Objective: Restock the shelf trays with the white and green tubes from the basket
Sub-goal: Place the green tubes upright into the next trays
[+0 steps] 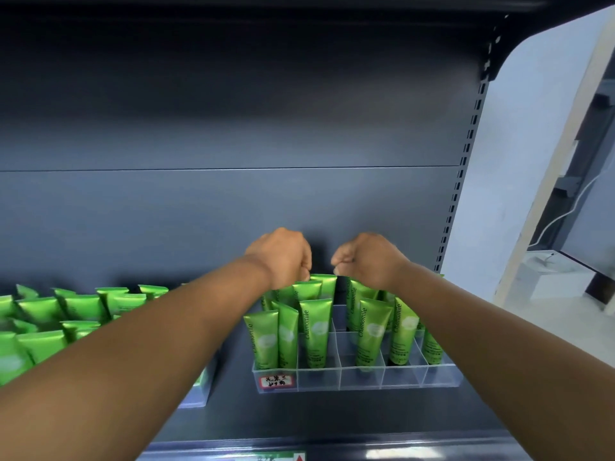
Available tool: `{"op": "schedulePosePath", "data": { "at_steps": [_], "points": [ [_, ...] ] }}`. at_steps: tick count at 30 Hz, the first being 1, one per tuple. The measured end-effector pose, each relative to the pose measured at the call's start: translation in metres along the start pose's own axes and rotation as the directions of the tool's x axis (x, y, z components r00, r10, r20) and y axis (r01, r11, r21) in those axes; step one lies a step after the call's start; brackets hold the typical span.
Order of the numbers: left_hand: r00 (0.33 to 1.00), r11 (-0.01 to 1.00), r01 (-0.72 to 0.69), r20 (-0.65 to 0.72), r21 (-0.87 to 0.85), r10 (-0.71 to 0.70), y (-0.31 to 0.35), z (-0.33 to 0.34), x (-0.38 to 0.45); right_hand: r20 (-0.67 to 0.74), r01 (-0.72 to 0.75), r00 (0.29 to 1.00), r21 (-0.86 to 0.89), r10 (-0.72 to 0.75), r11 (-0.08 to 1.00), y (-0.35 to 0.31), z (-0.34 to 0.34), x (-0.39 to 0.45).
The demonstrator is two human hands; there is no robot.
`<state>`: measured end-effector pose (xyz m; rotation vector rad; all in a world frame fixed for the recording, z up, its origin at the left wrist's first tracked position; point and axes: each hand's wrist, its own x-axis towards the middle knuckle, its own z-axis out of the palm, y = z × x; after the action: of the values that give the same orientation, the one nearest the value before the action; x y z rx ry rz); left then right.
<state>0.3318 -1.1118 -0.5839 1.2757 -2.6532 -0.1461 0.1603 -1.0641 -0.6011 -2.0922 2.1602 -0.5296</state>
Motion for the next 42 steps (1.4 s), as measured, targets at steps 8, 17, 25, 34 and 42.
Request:
{"op": "schedulePosePath", "data": {
  "at_steps": [8, 17, 25, 34, 42],
  "points": [
    [0.999, 0.997, -0.032, 0.013, 0.068, 0.031, 0.000, 0.014, -0.002, 0.048, -0.012, 0.999, -0.115, 0.017, 0.993, -0.008, 0.011, 0.006],
    [0.999, 0.997, -0.048, -0.010, 0.067, 0.049, 0.003, 0.013, -0.001, -0.009, -0.056, 0.998, -0.146, 0.055, 0.988, -0.010, 0.019, 0.015],
    [0.998, 0.997, -0.059, -0.025, 0.057, 0.061, 0.010, 0.011, 0.005, -0.003, -0.074, 0.997, -0.124, 0.074, 0.989, -0.012, 0.019, 0.022],
    [0.999, 0.999, -0.045, -0.013, -0.001, 0.045, 0.010, 0.023, 0.010, 0.032, -0.102, 0.994, -0.059, 0.104, 0.993, -0.005, 0.018, 0.020],
    [0.996, 0.995, -0.062, -0.075, -0.082, 0.055, -0.013, 0.010, 0.002, 0.012, -0.049, 0.999, -0.053, 0.050, 0.997, -0.009, 0.010, 0.014]
  ]
}}
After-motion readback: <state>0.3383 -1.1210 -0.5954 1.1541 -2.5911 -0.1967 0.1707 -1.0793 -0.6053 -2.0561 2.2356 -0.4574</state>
